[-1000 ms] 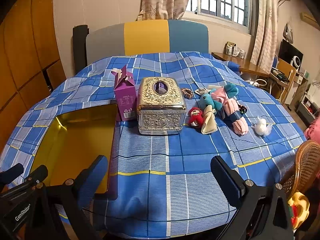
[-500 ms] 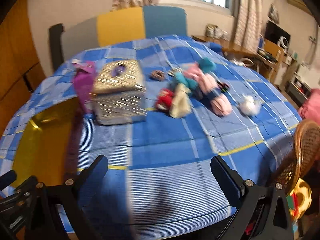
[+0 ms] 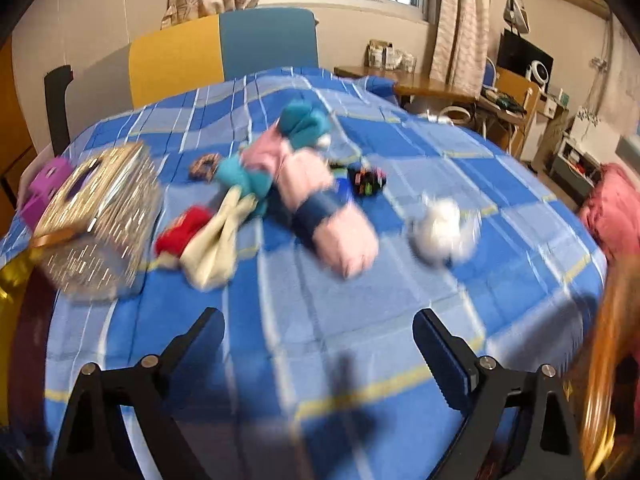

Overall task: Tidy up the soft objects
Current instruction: 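Reach both tools toward the soft items beside the silver tissue box, then grasp the beige cloth roll with left tool while right tool grasps pink towel roll, then carry both rolls to the gold tray and release them inside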

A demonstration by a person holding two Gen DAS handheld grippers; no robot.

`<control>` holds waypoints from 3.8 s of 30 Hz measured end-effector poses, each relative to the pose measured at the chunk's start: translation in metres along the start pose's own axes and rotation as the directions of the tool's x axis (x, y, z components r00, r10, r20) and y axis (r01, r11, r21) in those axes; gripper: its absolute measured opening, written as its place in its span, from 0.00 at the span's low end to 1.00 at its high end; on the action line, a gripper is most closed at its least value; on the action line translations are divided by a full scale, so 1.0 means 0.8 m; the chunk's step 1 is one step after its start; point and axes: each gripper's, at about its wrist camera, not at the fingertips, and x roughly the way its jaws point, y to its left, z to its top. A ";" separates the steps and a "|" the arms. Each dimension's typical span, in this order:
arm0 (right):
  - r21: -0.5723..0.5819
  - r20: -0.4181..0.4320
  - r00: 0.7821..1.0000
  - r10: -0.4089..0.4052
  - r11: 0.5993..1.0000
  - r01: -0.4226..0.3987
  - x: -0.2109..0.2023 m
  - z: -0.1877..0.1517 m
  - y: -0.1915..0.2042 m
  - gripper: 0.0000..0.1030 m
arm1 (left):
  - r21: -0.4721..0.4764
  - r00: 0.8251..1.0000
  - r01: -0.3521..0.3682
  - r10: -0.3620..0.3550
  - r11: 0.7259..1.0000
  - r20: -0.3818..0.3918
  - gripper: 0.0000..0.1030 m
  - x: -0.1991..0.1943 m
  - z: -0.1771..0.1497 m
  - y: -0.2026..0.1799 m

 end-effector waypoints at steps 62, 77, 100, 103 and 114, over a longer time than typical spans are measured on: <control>0.283 0.150 0.983 0.109 0.948 -0.149 0.085 -0.022 -0.100 0.41 | 0.280 0.984 -0.031 -0.021 0.959 0.177 0.43 0.184 0.241 -0.141; 0.267 0.122 0.989 0.086 0.957 -0.116 0.091 -0.020 -0.094 0.39 | 0.237 0.976 0.034 -0.083 0.971 0.200 0.40 0.144 0.198 -0.131; 0.099 0.092 0.995 -0.028 0.995 0.018 0.062 -0.014 -0.052 0.34 | 0.015 0.957 0.025 -0.028 1.000 0.288 0.40 -0.017 0.086 0.090; 0.088 0.099 0.995 -0.010 0.996 0.001 0.044 -0.014 -0.042 0.34 | -0.033 0.963 -0.012 0.021 0.999 0.268 0.40 -0.016 0.081 0.136; 0.131 0.125 0.982 0.143 0.979 -0.159 -0.051 -0.017 0.017 0.34 | -0.179 0.977 -0.167 0.186 0.970 0.099 0.40 0.022 0.080 0.317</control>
